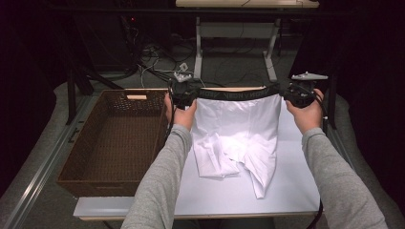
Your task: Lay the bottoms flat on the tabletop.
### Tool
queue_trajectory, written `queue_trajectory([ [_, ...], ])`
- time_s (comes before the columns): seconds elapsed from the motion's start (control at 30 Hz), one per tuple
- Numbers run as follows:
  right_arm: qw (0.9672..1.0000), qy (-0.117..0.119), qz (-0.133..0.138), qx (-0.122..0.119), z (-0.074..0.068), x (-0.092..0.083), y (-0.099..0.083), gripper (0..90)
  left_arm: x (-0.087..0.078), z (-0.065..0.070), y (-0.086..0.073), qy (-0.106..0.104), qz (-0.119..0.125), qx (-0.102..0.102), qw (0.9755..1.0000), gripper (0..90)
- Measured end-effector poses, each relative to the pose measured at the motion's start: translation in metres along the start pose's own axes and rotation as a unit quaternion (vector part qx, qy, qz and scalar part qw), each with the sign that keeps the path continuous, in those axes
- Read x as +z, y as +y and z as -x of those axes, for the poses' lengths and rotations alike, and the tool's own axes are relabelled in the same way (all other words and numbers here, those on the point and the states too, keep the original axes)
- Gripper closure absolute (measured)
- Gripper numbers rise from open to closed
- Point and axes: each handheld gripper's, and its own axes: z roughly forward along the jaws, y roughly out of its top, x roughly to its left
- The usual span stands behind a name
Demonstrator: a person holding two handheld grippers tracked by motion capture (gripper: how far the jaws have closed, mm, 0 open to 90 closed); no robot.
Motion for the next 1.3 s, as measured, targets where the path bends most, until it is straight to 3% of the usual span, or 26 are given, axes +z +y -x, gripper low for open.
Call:
queue_trajectory([
  [0.2,0.9998,0.007,-0.015,0.01,-0.008,0.017,-0.017,87.6,0.016,0.009,-0.006,0.002,-0.004,0.004,1.0,86.7],
  [0.57,0.9994,0.026,-0.025,0.001,-0.037,0.039,-0.021,87.6,0.037,0.026,-0.016,-0.003,-0.022,0.016,0.9996,86.7],
  [0.77,0.9993,0.023,-0.028,-0.006,-0.048,0.046,-0.024,87.1,0.043,0.03,-0.021,-0.001,-0.028,0.023,0.9993,85.7],
  [0.8,0.9994,0.02,-0.027,-0.008,-0.049,0.047,-0.025,86.0,0.044,0.031,-0.023,0.002,-0.032,0.033,0.999,83.1],
  [0.87,0.9995,0.012,-0.022,-0.021,-0.049,0.047,-0.026,77.8,0.045,0.031,-0.025,0.008,-0.032,0.035,0.9989,74.2],
  [0.9,0.9995,0.012,-0.022,-0.021,-0.049,0.047,-0.026,77.8,0.045,0.031,-0.025,0.008,-0.032,0.035,0.9989,70.2],
  [0.93,0.9995,0.002,-0.012,-0.03,-0.049,0.047,-0.029,67.4,0.043,0.03,-0.026,0.011,-0.033,0.032,0.9989,65.2],
  [1.07,0.9992,0.005,-0.021,-0.033,-0.048,0.047,-0.038,60.9,0.038,0.027,-0.033,0.014,-0.032,0.025,0.9991,53.9],
  [1.3,0.9985,0.022,-0.026,-0.042,-0.053,0.042,-0.05,51.8,0.026,0.018,-0.049,0.008,-0.034,-0.002,0.9994,46.3],
])
